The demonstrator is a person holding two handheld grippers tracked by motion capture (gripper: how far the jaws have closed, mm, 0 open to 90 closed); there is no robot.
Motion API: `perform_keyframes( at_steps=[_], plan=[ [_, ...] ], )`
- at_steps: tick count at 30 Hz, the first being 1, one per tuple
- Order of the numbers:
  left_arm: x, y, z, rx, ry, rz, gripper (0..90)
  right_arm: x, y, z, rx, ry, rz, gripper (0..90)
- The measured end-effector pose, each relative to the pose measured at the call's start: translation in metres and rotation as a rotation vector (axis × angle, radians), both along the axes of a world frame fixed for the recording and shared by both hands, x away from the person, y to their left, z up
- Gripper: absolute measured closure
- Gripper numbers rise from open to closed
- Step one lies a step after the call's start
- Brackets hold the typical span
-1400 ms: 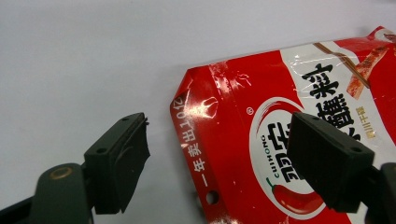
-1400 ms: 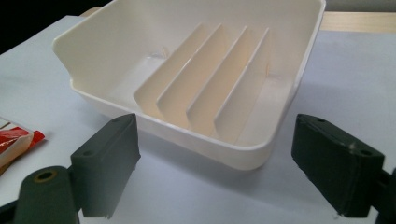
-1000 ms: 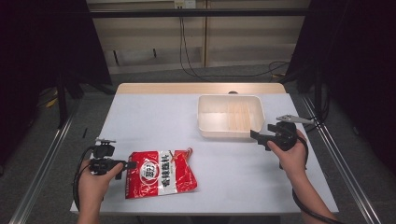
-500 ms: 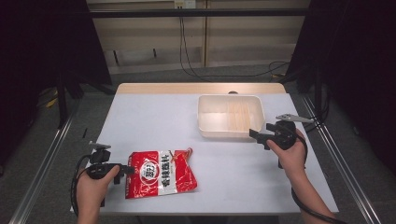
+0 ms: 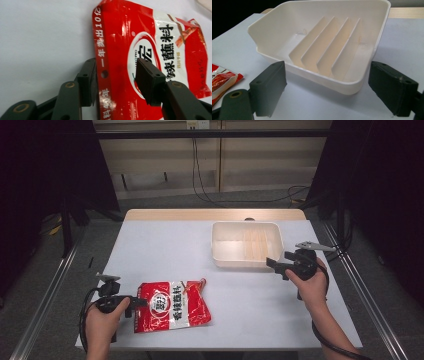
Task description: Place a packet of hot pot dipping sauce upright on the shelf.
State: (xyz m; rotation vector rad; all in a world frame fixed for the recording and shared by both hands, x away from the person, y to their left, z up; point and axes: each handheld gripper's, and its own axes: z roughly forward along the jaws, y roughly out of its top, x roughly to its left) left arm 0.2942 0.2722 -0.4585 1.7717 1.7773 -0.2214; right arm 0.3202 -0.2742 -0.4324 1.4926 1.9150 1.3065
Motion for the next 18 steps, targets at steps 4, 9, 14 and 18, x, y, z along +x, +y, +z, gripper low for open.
perform_keyframes(
  at_steps=[4,9,14,18],
  plan=[
    [0.000,0.000,0.002,-0.021,0.002,-0.001,51.6,0.000,0.000,0.000,0.002,0.001,-0.003,14.8],
    [-0.002,0.000,0.013,-0.036,-0.018,-0.021,53.0,0.000,0.000,-0.001,0.002,0.003,-0.002,14.8],
    [-0.002,-0.004,0.014,-0.035,-0.008,-0.005,54.8,0.000,0.001,-0.001,-0.006,0.002,0.000,14.8],
    [-0.001,-0.006,0.016,-0.039,-0.008,-0.030,56.0,-0.001,0.001,-0.001,-0.006,0.003,-0.002,14.8]
  ],
)
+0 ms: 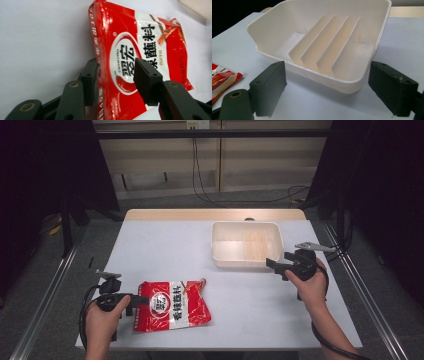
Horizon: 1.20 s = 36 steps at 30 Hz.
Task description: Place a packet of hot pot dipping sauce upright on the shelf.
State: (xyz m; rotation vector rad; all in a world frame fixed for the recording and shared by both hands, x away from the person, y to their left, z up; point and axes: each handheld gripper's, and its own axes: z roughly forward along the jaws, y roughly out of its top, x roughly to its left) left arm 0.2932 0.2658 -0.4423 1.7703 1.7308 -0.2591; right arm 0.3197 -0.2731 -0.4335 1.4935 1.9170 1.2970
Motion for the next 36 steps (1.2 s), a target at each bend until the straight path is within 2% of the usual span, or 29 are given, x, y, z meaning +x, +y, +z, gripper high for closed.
perform_keyframes(
  at_steps=[3,6,8,9,10,16,17,19,20,24,25,27,28,33,34,36],
  plan=[
    [0.000,-0.003,0.002,-0.015,0.002,0.001,57.1,0.000,0.001,-0.001,-0.004,0.002,0.002,14.8],
    [0.001,-0.004,0.000,0.008,0.008,-0.014,57.2,-0.001,0.001,-0.001,-0.005,0.002,0.004,14.8],
    [0.002,-0.004,-0.003,0.011,0.016,-0.010,57.9,-0.001,0.000,0.000,-0.005,0.002,0.003,14.8],
    [0.002,-0.006,-0.004,0.010,0.015,0.008,58.1,-0.001,0.000,0.000,-0.005,0.000,0.003,14.8],
    [0.003,-0.005,-0.005,0.010,0.023,-0.011,58.0,-0.001,0.000,0.000,-0.006,-0.001,0.003,14.8],
    [0.005,-0.006,-0.012,0.035,0.026,-0.009,58.4,-0.002,0.000,-0.001,-0.012,-0.001,0.003,14.8],
    [0.005,-0.008,-0.014,0.019,0.035,0.019,58.4,-0.002,0.000,-0.001,-0.015,0.000,0.001,14.8],
    [0.006,-0.007,-0.017,0.035,0.045,-0.005,58.7,-0.002,0.001,-0.001,-0.013,-0.001,0.003,14.8],
    [0.007,-0.007,-0.018,0.025,0.043,0.003,59.7,-0.002,0.001,-0.001,-0.014,-0.003,0.003,14.8],
    [0.007,-0.009,-0.018,0.028,0.041,0.001,63.8,-0.003,0.001,-0.001,-0.015,0.000,0.003,14.8],
    [0.007,-0.008,-0.018,0.033,0.043,-0.016,64.5,-0.003,0.001,-0.001,-0.019,0.002,0.005,14.8],
    [0.008,-0.011,-0.019,0.026,0.036,0.017,68.6,-0.003,0.002,-0.002,-0.020,0.001,0.007,14.8],
    [0.008,-0.011,-0.020,0.029,0.042,0.001,70.4,-0.003,0.002,-0.002,-0.020,0.000,0.009,14.8],
    [0.008,-0.015,-0.020,0.063,0.036,0.016,81.1,-0.003,0.001,-0.001,-0.020,-0.005,0.003,14.8],
    [0.009,-0.014,-0.019,0.079,0.040,-0.022,82.2,-0.004,0.001,-0.001,-0.021,-0.005,0.002,14.8],
    [0.010,-0.012,-0.017,0.078,0.040,-0.023,86.0,-0.004,0.000,-0.001,-0.015,-0.003,0.002,14.8]
  ],
)
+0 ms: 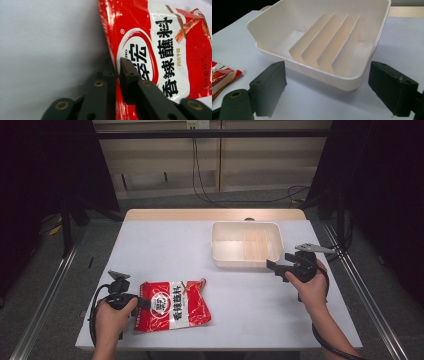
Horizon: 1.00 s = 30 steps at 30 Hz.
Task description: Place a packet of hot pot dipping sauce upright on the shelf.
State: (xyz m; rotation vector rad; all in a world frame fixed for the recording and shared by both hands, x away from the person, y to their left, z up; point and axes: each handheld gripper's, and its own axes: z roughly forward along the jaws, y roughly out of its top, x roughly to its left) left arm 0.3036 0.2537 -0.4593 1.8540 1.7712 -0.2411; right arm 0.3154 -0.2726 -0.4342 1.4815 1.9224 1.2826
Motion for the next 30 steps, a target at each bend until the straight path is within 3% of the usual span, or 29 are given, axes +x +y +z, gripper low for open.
perform_keyframes(
  at_steps=[1,3,5,8,9,12,17,19,24,27,28,30],
  plan=[
    [0.000,0.000,0.002,-0.009,0.009,0.012,88.3,0.000,0.000,0.000,0.000,0.001,0.003,14.8],
    [0.001,0.003,0.007,-0.024,0.014,-0.011,89.6,-0.001,-0.001,0.001,0.000,-0.002,0.001,14.8],
    [0.002,0.001,0.011,-0.029,0.002,-0.007,90.0,-0.001,-0.001,0.001,0.007,0.000,0.002,14.9],
    [0.004,0.003,0.019,-0.006,0.000,-0.057,90.0,-0.002,-0.002,0.001,0.004,-0.001,-0.001,14.8],
    [0.005,0.001,0.020,-0.023,0.016,-0.051,90.0,-0.002,-0.003,0.001,0.005,-0.001,-0.004,14.8],
    [0.008,-0.001,0.025,-0.016,0.028,-0.055,90.0,-0.003,-0.004,0.001,-0.002,0.000,-0.006,14.6],
    [0.010,-0.005,0.037,-0.010,0.026,-0.079,90.0,-0.005,-0.004,0.000,-0.005,0.007,-0.003,14.1],
    [0.012,-0.011,0.047,0.012,0.010,-0.100,90.0,-0.006,-0.004,0.000,-0.008,0.009,-0.004,14.0],
    [0.017,-0.021,0.065,0.032,0.015,-0.148,90.0,-0.007,-0.005,0.002,-0.008,0.006,-0.005,13.4],
    [0.020,-0.028,0.079,0.033,0.004,-0.135,90.0,-0.007,-0.006,0.002,-0.009,0.006,0.001,12.8],
    [0.022,-0.028,0.084,0.044,0.004,-0.165,90.0,-0.007,-0.006,0.002,-0.010,0.008,0.005,12.6],
    [0.025,-0.034,0.093,0.050,0.004,-0.180,90.0,-0.007,-0.005,0.002,-0.011,0.008,0.008,12.5]
  ],
)
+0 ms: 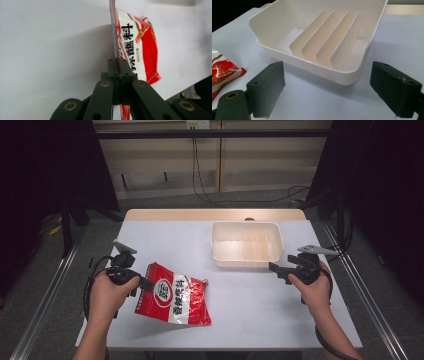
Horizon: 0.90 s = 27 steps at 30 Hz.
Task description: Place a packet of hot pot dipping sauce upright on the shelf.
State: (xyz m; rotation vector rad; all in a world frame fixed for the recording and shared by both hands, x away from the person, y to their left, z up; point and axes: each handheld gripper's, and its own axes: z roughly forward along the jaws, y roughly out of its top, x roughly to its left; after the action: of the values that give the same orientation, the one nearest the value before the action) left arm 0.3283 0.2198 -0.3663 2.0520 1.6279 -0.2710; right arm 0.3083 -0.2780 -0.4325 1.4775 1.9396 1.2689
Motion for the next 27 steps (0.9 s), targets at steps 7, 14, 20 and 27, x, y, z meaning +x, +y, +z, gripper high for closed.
perform_keyframes(
  at_steps=[7,14,20,27],
  plan=[
    [0.005,-0.024,0.033,0.041,-0.056,-0.089,90.0,0.000,-0.001,0.001,0.011,-0.001,0.001,10.7],
    [0.005,-0.048,0.055,0.011,-0.108,-0.177,90.0,-0.001,0.000,0.003,0.012,-0.012,0.027,8.1],
    [0.001,-0.064,0.073,0.039,-0.179,-0.257,90.0,-0.001,-0.001,0.003,0.014,-0.012,0.035,7.5],
    [0.001,-0.079,0.088,0.074,-0.209,-0.282,90.0,-0.002,0.000,0.002,0.006,-0.011,0.043,7.5]
  ],
)
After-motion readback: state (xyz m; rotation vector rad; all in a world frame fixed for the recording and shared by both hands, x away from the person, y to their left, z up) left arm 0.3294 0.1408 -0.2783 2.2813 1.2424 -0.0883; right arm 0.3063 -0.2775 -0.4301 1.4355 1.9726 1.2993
